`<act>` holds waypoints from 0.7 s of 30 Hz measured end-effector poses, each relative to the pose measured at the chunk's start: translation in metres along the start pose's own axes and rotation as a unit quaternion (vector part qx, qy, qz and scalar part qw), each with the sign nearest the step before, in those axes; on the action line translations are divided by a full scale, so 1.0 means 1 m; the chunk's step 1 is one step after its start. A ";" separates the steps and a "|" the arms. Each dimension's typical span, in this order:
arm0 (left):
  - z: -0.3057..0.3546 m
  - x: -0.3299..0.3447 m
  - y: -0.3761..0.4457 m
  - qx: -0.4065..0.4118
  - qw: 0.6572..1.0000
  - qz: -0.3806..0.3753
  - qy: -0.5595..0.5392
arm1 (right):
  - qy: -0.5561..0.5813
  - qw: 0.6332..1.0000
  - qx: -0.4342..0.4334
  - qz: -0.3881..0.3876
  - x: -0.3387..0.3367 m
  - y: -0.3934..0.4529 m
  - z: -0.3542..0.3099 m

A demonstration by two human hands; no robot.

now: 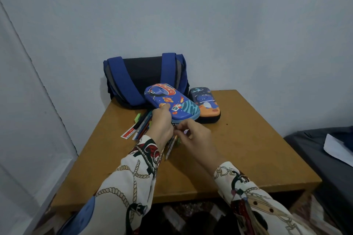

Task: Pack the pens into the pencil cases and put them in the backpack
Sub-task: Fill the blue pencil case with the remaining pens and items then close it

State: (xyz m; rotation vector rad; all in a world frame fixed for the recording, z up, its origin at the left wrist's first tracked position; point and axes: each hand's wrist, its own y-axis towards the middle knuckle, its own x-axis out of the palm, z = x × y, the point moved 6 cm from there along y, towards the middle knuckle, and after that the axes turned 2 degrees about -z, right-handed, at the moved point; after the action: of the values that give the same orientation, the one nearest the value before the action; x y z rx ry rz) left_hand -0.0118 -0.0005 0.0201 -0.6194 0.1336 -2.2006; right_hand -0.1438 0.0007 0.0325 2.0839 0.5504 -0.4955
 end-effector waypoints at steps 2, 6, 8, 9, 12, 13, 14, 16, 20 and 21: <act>-0.003 -0.001 0.001 0.001 1.000 -0.022 -0.019 | 0.063 0.997 0.047 -0.012 -0.007 -0.007 0.009; -0.012 -0.002 -0.005 0.006 0.996 -0.086 -0.017 | 0.221 0.921 0.259 0.188 -0.039 -0.018 0.067; -0.019 0.002 -0.013 -0.006 0.992 -0.127 0.006 | 0.324 0.861 0.354 0.167 -0.036 -0.018 0.089; -0.025 0.005 -0.017 -0.013 0.989 -0.146 0.015 | 0.394 0.825 0.385 0.129 -0.027 -0.018 0.094; -0.039 0.014 -0.030 -0.033 0.983 -0.174 0.056 | 0.529 0.735 0.423 0.023 -0.005 -0.026 0.094; -0.041 0.016 -0.034 -0.027 0.980 -0.179 0.087 | 0.561 0.713 0.421 0.010 -0.002 -0.028 0.092; -0.042 0.017 -0.036 -0.018 0.975 -0.186 0.121 | 0.585 0.695 0.418 0.012 0.000 -0.029 0.091; -0.042 0.020 -0.039 0.004 0.964 -0.201 0.176 | 0.601 0.703 0.381 0.028 -0.003 -0.026 0.091; -0.033 0.029 -0.044 0.007 0.948 -0.248 0.200 | 0.514 0.794 0.322 0.035 -0.012 -0.020 0.078; -0.032 0.030 -0.042 0.010 0.946 -0.248 0.210 | 0.505 0.801 0.320 0.030 -0.012 -0.020 0.073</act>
State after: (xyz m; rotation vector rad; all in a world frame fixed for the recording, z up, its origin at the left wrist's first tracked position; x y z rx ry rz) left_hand -0.0725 0.0010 0.0161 -0.1658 0.1911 -2.7997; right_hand -0.1743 -0.0534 -0.0121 2.9396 1.0000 0.6578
